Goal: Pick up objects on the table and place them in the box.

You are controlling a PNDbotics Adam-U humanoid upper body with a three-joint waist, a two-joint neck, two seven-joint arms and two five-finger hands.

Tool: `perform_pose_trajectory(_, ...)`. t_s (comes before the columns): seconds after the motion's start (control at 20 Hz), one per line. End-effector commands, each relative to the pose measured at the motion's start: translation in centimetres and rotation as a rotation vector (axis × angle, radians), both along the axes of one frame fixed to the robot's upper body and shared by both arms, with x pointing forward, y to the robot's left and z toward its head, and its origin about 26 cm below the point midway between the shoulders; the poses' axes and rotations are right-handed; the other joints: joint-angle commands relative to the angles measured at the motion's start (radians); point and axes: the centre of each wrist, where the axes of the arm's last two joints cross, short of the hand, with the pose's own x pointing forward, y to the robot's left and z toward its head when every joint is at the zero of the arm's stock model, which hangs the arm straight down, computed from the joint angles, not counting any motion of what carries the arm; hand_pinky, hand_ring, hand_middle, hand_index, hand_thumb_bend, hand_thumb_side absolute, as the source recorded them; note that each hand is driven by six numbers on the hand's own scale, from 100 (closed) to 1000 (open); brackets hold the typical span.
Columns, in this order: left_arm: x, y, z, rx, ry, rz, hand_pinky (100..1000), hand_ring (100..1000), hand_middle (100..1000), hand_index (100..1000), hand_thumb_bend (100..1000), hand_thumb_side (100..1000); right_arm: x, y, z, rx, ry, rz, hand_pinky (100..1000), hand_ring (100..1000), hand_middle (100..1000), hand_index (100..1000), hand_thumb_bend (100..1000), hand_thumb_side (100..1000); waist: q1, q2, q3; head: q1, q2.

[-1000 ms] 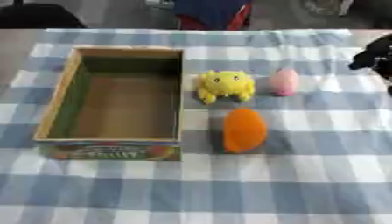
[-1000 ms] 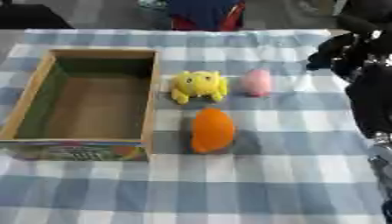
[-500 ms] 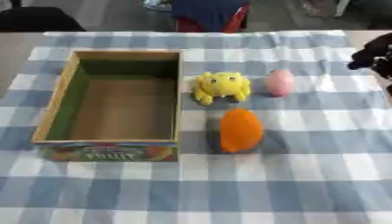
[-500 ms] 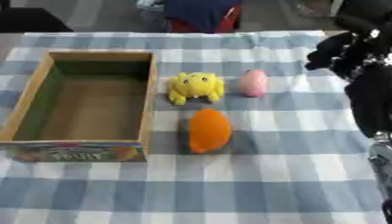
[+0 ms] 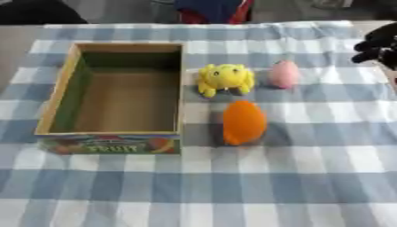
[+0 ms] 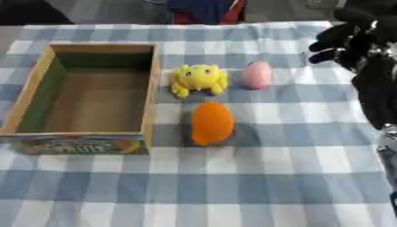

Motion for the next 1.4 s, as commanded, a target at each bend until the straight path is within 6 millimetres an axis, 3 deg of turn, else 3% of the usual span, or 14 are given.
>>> perform_pose_trajectory(0.05,-0.2,0.2,0.9,0.025,-0.025,0.0,265,613,570,812,178,842,-0.5,-0.4,1.3,-0.131,-0.044,-0.028,642,690,666,868,100,1000,0.001,-0.022,-0.006,0.007,0.01)
perform_pose_trajectory(0.6,-0.4,0.4,0.7,0.036,-0.006,0.001,266,613,571,812,179,840,-0.8,-0.9,3.1,-0.512,-0.043,-0.093,688,767,727,871,102,1000,0.0,-0.049,-0.046,0.015,0.032)
perform_pose_trajectory(1.0,-0.3,0.2,0.7,0.045,0.014,-0.023,267,614,571,812,180,842,-0.9,-0.7,5.2,-0.744,-0.1,-0.166,701,786,726,847,179,1000,-0.011,-0.077,-0.049,0.005,0.046)
perform_pose_trajectory(1.4,-0.2,0.0,0.9,0.05,0.02,-0.047,267,614,571,810,178,840,-0.7,0.6,7.3,-0.896,-0.137,-0.163,708,799,735,839,280,1000,-0.012,-0.085,-0.042,-0.013,0.047)
